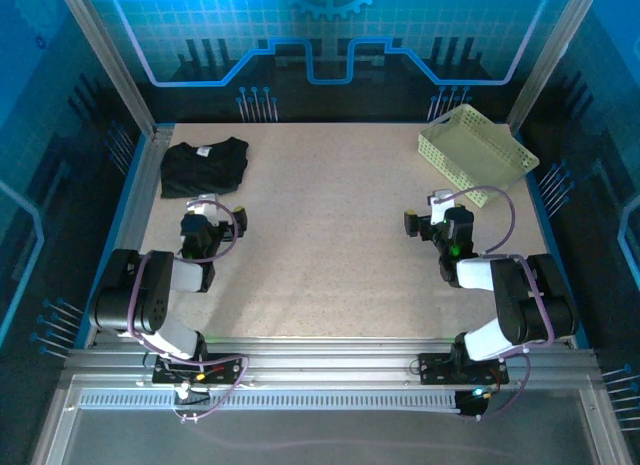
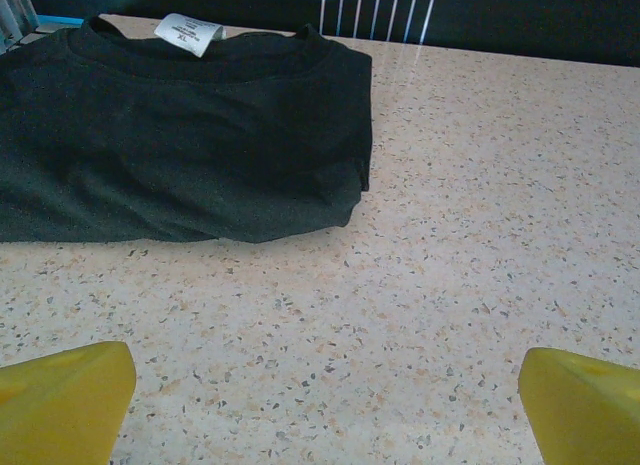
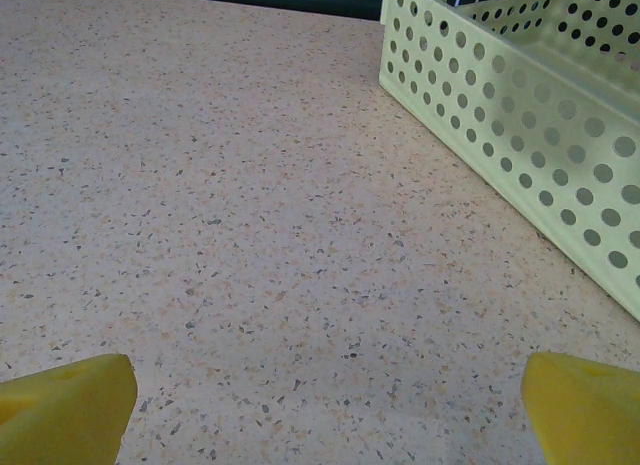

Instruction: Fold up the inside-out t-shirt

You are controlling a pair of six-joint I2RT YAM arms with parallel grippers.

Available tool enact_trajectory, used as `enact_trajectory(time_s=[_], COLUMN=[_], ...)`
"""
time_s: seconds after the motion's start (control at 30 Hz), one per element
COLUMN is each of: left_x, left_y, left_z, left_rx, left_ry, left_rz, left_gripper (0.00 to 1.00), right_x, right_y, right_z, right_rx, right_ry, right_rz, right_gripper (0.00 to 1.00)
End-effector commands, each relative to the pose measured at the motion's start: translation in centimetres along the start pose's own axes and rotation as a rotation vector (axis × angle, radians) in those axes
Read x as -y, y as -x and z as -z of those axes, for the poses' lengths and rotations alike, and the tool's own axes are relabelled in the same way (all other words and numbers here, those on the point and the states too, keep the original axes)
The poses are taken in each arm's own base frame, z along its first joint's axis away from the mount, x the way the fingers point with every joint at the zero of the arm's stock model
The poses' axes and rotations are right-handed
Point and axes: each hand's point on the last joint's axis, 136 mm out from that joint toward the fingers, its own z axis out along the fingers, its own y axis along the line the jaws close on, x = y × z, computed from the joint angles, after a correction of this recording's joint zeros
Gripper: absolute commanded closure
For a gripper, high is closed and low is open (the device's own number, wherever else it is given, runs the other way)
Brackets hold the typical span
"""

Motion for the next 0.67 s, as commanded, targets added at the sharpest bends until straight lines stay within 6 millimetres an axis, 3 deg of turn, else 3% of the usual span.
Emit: enact_trajectory(time_s=[0.0,0.63], left_x=[0.21,0.22], left_y=[1.26,1.28], left_z=[-0.22,-0.21], left_rx=[0.030,0.031], left_ry=[0.002,0.002], left_rz=[0.000,0.000], left_gripper=[0.01,0.01], right_x=[0.47,0.51], right_y=[0.91,0.95], right_z=[-0.33,-0.33], right_rx=[0.024,0.024], right_ry=[-0.005,-0.001], right_rz=[-0.013,-0.016], right_gripper=[0.00,0.00])
